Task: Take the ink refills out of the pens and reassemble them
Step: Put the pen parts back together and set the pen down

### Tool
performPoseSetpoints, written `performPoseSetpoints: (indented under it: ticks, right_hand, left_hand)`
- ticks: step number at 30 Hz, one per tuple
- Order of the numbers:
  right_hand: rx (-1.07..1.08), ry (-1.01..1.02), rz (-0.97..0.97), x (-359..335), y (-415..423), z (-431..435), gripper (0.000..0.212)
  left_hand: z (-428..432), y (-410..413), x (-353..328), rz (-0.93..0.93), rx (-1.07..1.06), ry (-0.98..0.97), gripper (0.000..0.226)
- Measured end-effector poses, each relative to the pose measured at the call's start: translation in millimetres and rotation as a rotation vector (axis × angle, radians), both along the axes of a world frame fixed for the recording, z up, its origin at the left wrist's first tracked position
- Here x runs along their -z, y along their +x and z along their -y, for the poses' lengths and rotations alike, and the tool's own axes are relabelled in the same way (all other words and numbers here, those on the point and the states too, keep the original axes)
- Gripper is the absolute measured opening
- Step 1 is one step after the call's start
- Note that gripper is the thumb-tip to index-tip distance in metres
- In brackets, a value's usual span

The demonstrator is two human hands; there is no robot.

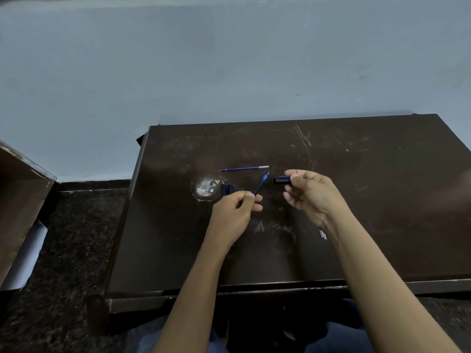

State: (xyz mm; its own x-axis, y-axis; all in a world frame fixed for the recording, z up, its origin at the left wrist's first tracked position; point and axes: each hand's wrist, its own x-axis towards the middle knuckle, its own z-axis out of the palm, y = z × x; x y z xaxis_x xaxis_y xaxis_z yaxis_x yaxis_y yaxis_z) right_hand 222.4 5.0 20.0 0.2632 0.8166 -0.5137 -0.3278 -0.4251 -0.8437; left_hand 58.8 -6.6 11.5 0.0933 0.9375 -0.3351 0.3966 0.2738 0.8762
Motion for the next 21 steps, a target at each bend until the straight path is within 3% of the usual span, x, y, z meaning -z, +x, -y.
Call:
performPoseSetpoints:
  ticks: [4,12,21]
  right_hand:
    - [-0.002,0.018,-0.006,4,-9,-6,0.024]
    - [0.17,0.126,0.061,12,-5,-6,0.014]
    - [0.19,0.219,0.103,11,0,-8,0.004]
  left_hand:
    - [-1,-1,3,-0.023,0.019,0.015,0.027]
    - [0,0,6,-0.043,0.059,0.009,0.027]
    - [2,1,4,-0.054,0.075,0.005,0.027]
